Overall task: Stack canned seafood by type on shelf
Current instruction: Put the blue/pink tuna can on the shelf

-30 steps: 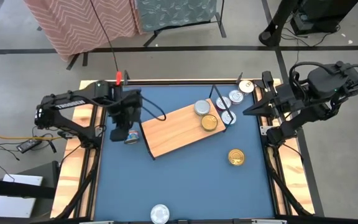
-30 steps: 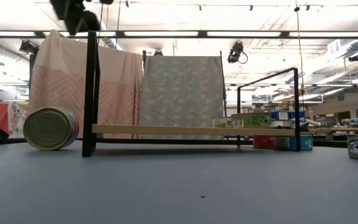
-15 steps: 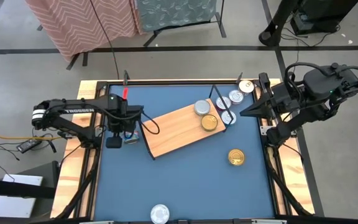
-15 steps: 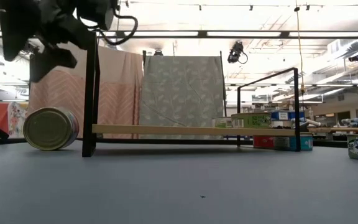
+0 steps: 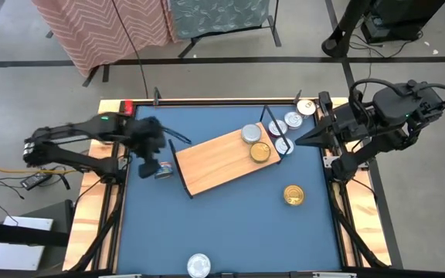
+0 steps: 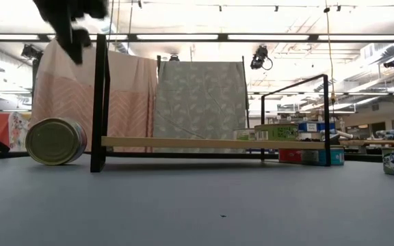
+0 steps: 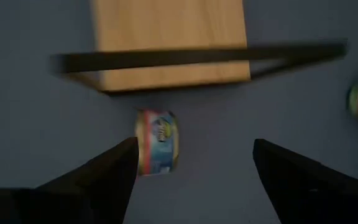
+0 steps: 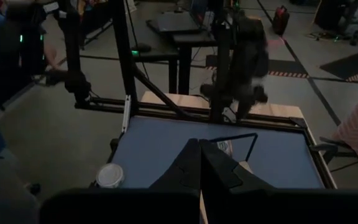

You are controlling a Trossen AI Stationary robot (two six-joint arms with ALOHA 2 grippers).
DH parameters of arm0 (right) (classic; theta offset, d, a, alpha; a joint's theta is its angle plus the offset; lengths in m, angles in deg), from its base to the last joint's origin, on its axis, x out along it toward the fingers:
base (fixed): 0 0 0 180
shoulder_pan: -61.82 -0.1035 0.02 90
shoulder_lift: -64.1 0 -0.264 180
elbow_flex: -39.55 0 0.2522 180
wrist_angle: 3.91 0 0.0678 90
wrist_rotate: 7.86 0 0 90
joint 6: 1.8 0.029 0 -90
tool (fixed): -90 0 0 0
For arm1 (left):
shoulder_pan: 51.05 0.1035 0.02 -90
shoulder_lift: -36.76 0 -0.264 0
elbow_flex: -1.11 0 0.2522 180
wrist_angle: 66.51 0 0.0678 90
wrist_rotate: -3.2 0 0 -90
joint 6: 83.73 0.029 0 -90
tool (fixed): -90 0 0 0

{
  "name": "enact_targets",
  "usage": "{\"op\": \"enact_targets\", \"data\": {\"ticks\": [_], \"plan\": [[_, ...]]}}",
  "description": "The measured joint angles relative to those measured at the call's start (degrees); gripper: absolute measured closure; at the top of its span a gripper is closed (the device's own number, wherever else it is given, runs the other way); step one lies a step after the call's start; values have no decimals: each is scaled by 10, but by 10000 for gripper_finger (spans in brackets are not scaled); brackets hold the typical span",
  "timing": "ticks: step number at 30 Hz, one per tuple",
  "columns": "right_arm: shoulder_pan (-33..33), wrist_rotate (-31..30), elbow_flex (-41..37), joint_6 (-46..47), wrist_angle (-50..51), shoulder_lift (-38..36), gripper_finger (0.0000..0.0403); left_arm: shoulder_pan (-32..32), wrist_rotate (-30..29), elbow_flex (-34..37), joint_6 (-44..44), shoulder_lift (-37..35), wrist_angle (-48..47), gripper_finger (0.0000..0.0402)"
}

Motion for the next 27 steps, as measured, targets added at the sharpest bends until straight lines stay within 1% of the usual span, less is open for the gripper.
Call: {"op": "enact_targets", "data": {"ticks": [4, 6, 9, 12, 15, 18, 20, 24, 27], "plan": [[0, -13, 0, -4, -4, 0, 396, 0, -68, -39, -78, -100, -23, 83], [0, -14, 0, -4, -5, 0, 395, 0, -102, -49, -124, -156, -19, 83], [0, -15, 0, -9, -6, 1, 395, 0, -150, -43, -185, -243, -19, 83], [0, -19, 0, -15, -11, 6, 395, 0, -182, -14, -222, -320, -17, 83], [0, -20, 0, -16, -16, 10, 395, 0, -181, 50, -241, -375, 5, 83], [0, -21, 0, -16, -27, 16, 394, 0, -150, 140, -252, -421, 41, 83], [0, -21, 0, -13, -34, 20, 394, 0, -121, 209, -252, -440, 89, 83], [0, -28, 0, -7, -39, 26, 394, 0, -85, 324, -247, -455, 191, 83], [0, -34, 0, 5, -39, 27, 394, 0, -69, 390, -210, -448, 282, 83]]}}
